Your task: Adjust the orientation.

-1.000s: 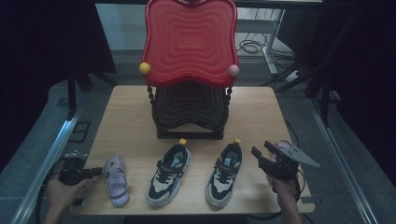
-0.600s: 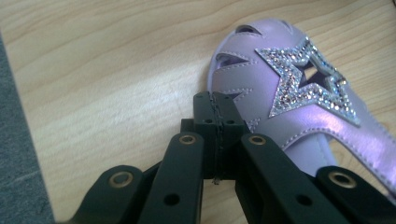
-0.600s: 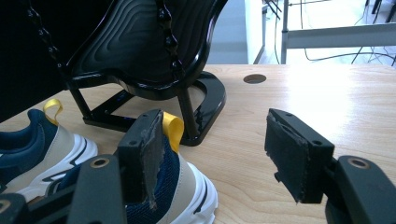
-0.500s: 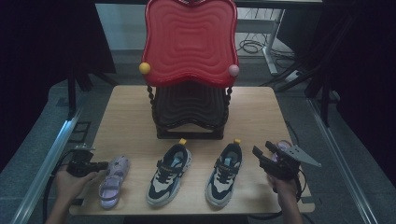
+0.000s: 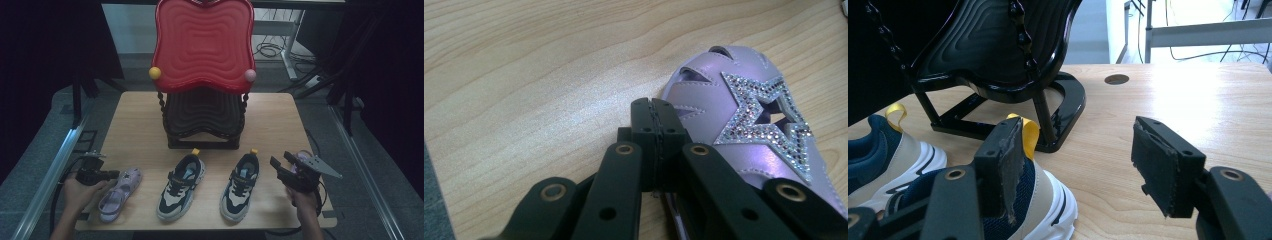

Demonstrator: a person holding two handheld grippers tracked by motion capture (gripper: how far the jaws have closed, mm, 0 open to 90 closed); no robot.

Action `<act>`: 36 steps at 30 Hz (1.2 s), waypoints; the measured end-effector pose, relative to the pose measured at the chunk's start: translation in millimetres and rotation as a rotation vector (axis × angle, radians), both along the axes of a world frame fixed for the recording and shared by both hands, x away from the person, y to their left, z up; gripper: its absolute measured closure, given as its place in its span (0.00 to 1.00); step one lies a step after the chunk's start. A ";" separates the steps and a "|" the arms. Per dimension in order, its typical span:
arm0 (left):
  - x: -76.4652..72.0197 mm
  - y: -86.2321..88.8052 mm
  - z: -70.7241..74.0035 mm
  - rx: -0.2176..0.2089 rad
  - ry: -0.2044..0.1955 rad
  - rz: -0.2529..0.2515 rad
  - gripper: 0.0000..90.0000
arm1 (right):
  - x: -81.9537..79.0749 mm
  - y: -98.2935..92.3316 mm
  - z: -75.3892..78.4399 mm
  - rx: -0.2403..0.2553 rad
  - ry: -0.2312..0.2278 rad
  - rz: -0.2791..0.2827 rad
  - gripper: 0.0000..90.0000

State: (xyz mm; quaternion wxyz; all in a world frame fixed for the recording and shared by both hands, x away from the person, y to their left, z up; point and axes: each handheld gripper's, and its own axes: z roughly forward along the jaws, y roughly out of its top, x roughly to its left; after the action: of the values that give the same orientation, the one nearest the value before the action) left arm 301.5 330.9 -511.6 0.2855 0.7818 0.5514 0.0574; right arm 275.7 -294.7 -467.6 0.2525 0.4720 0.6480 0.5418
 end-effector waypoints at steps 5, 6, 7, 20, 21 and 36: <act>-5.5 -1.6 14.7 0.001 -0.104 0.044 0.93 | 1.2 -0.6 -0.5 0.037 0.014 0.005 0.42; -7.7 -4.4 20.1 0.002 -0.148 0.055 0.88 | 1.9 -0.2 -0.7 0.064 0.023 0.011 0.42; -7.7 -4.4 20.1 0.002 -0.148 0.055 0.83 | 2.4 1.0 -0.9 0.072 0.024 0.013 0.42; -29.3 -40.4 74.8 -0.198 -0.476 0.019 0.50 | 0.2 4.4 -0.2 0.020 0.010 -0.006 0.42; -30.9 -41.8 76.6 -0.205 -0.484 0.012 0.50 | -0.3 5.4 -0.1 0.014 0.011 -0.004 0.42; -40.1 -50.5 81.4 -0.217 -0.444 -0.054 0.46 | 2.5 25.7 1.0 -0.051 0.010 0.046 0.40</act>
State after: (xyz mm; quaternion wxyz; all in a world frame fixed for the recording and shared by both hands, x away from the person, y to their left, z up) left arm 261.4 280.4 -430.1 0.4835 0.7291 0.4571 0.1605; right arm 278.1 -268.9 -466.6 0.2486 0.4532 0.6734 0.5285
